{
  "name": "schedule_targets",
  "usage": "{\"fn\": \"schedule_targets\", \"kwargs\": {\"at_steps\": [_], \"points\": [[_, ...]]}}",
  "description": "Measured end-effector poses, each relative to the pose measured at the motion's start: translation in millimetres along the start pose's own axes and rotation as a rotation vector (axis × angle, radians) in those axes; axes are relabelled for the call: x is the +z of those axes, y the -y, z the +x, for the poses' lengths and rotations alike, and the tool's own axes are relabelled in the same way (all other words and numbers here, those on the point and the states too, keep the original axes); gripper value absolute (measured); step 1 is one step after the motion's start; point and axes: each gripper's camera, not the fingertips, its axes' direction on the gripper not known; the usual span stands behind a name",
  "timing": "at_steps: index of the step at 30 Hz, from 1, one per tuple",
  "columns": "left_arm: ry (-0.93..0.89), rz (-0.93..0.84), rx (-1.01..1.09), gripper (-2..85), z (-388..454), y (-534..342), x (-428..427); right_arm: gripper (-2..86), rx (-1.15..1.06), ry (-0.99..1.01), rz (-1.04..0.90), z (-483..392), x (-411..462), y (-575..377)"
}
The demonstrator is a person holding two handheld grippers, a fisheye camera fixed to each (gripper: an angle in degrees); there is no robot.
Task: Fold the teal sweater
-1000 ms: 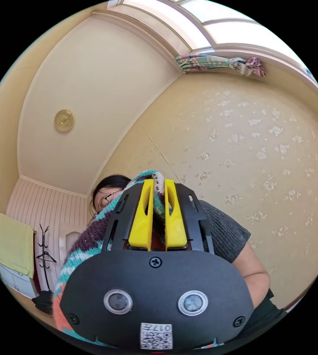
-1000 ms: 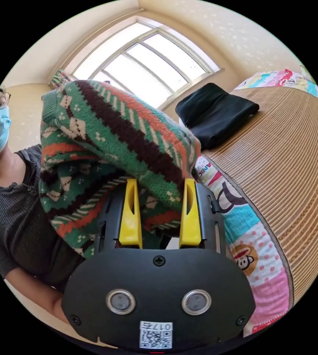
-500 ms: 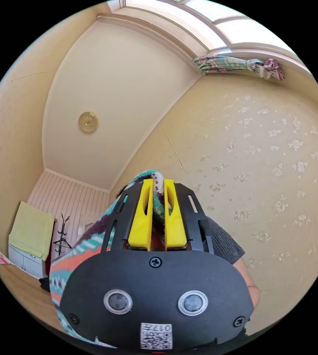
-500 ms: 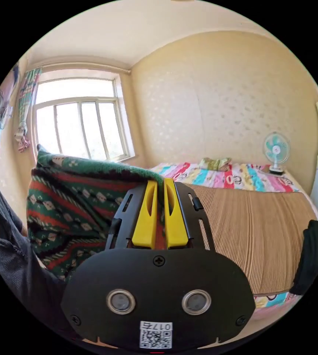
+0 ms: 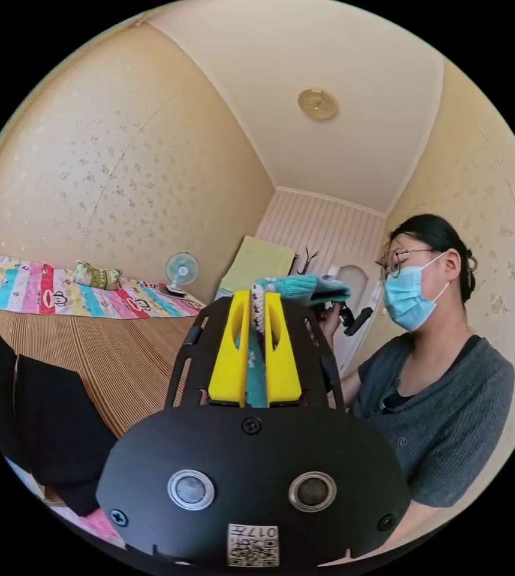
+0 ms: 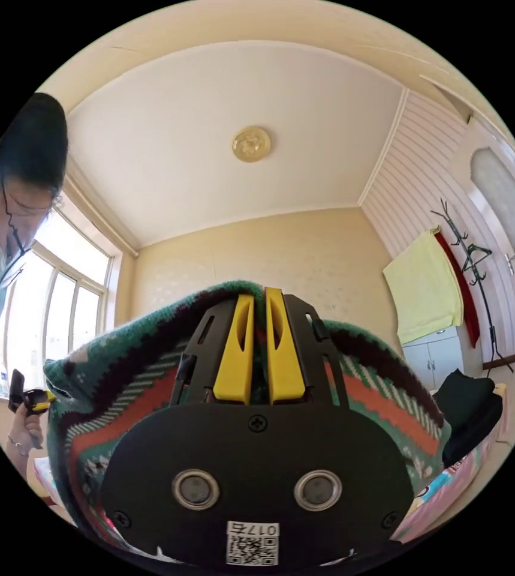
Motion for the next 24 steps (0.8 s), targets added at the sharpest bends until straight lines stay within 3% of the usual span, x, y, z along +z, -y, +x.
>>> {"fn": "schedule_targets", "kwargs": {"at_steps": [4,6,7,9,11,13,14,19,22,24], "points": [[0.207,0.047,-0.072,4.0,-12,74,81,4.3,-0.086,-0.075,-0.033,13,77,-9],[0.364,0.009,-0.058,3.0,-44,127,132,4.5,-0.225,-0.098,-0.251,21,198,-24],[0.602,0.034,-0.083,1.1,-71,157,160,4.6,-0.26,-0.117,-0.343,25,240,-32],[1.024,0.114,-0.148,-0.3,-114,184,196,5.4,-0.237,-0.212,-0.764,71,406,-94],[0.952,-0.062,-0.132,-0.6,-165,201,252,6.7,-0.144,-0.235,-1.068,128,500,-173],[0.614,-0.353,-0.142,-0.7,-210,171,336,8.5,-0.1,-0.232,-1.294,172,540,-257],[0.574,-0.413,-0.129,-0.5,-214,154,356,9.1,-0.099,-0.193,-1.392,190,544,-305],[0.62,-0.883,-0.017,3.3,-213,-83,496,8.8,-0.098,0.038,-1.539,225,473,-466],[0.591,-0.987,-0.066,4.6,-214,-190,528,8.8,-0.108,0.058,-1.699,236,413,-563],[0.664,-1.001,-0.096,3.6,-220,-233,539,8.2,-0.095,0.065,-1.776,240,360,-621]]}}
